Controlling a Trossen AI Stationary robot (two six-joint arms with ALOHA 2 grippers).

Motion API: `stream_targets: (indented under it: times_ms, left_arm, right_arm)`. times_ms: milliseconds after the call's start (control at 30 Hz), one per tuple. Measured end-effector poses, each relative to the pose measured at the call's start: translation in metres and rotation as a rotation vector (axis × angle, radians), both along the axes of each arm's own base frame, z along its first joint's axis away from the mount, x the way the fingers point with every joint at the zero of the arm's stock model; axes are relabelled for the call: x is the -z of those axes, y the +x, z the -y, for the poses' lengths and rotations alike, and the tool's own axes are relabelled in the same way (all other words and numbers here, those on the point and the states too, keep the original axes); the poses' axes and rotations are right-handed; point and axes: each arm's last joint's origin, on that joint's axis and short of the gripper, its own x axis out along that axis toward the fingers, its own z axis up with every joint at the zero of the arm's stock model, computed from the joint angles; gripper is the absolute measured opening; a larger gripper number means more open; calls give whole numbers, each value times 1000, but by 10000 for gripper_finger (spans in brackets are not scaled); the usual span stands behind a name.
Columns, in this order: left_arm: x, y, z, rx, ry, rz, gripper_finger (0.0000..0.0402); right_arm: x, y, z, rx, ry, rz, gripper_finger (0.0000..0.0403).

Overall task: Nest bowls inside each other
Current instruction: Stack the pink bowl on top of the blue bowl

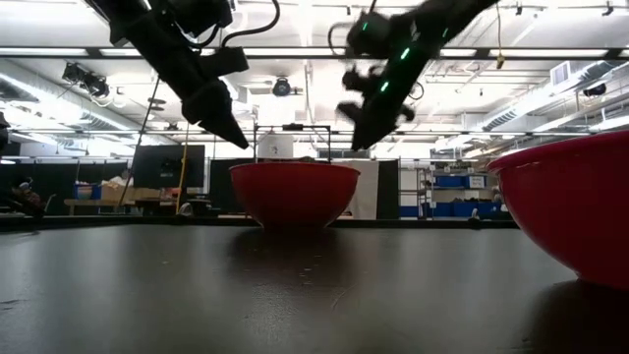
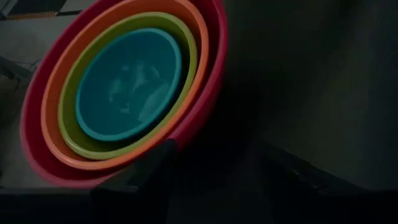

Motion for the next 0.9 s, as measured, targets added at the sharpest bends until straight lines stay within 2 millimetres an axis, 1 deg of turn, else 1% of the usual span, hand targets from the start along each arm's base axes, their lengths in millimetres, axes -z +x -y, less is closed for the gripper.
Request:
stream_targets:
  times_ms: [133,200,300,400,500,600,800,900]
  left_arm:
    - [1,0,0,-10,-11,0,215]
    - [0,0,0,-12,-12,2,215]
    - [0,0,0,-12,-10,16,215]
    - [-2,2,0,-20,-19,45,215]
    - [-2,3,0,-11,-40,63,215]
    - [-2,3,1,8,-57,67,215]
    - [-3,3,1,18,-51,65,215]
    - [-3,4,1,37,-32,56,215]
  right_arm:
    - [-24,-24,-46,-155,248,-37,164]
    - [-33,-35,-72,-216,354,-58,164]
    - [-43,-46,-111,-274,440,-78,164]
    - [-48,-51,-146,-326,477,-79,164]
    - [-44,-53,-181,-424,526,-125,164]
    - [-36,-54,-211,-494,585,-176,164]
    - [-12,-50,-257,-531,748,-274,164]
    - [2,-42,-275,-556,775,-271,164]
